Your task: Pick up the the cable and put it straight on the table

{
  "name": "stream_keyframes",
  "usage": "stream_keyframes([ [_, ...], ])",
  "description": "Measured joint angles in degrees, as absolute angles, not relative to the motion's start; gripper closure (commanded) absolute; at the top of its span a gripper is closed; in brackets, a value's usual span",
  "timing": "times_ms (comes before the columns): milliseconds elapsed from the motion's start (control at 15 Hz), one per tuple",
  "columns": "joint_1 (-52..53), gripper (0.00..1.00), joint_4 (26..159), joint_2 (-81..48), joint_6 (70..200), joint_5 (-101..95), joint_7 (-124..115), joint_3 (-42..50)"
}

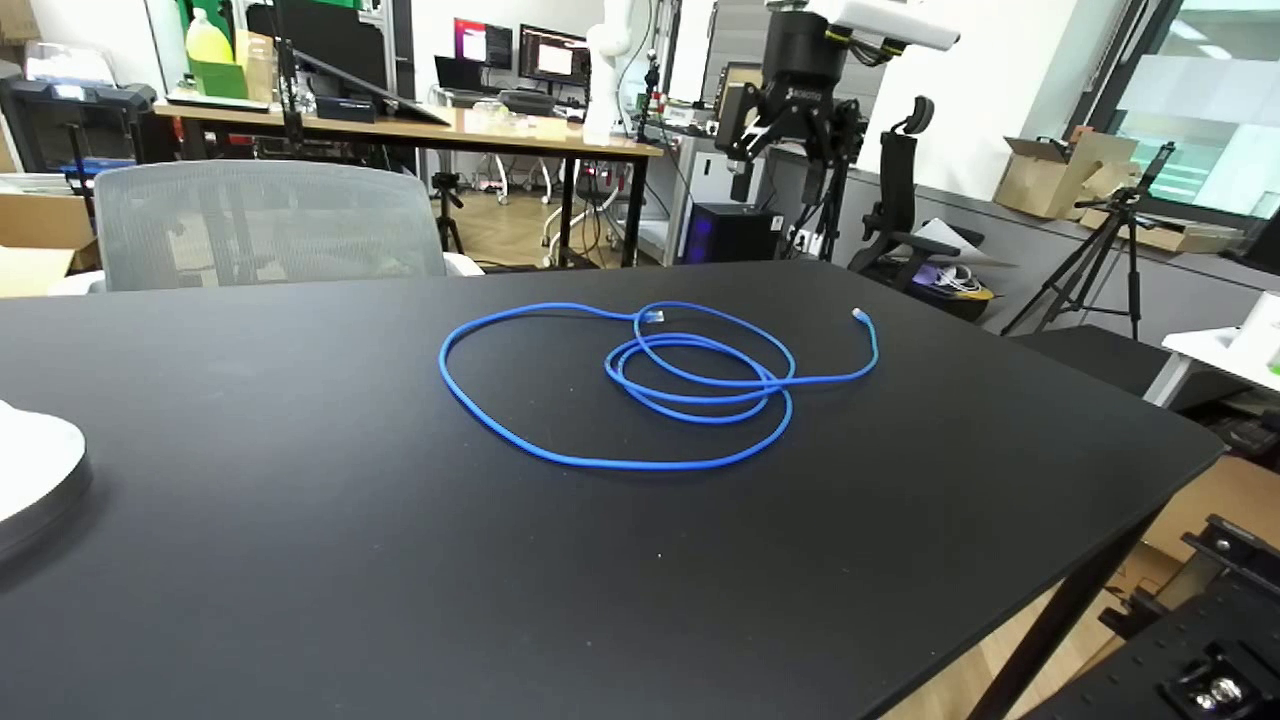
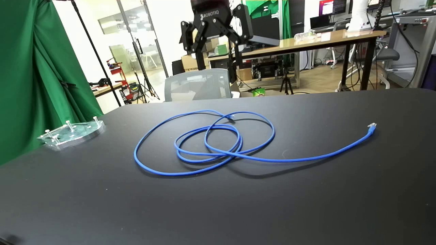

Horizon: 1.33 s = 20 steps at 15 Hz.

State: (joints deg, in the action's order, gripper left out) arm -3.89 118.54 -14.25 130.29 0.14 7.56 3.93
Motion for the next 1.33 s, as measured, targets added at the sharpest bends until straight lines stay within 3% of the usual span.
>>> stream_keyframes([
  [933,-2.91,0.00,113.61,-21.95,134.83,0.70,4.41,2.71],
  [1333,-3.55,0.00,107.93,-31.83,137.80,1.99,1.40,3.42],
])
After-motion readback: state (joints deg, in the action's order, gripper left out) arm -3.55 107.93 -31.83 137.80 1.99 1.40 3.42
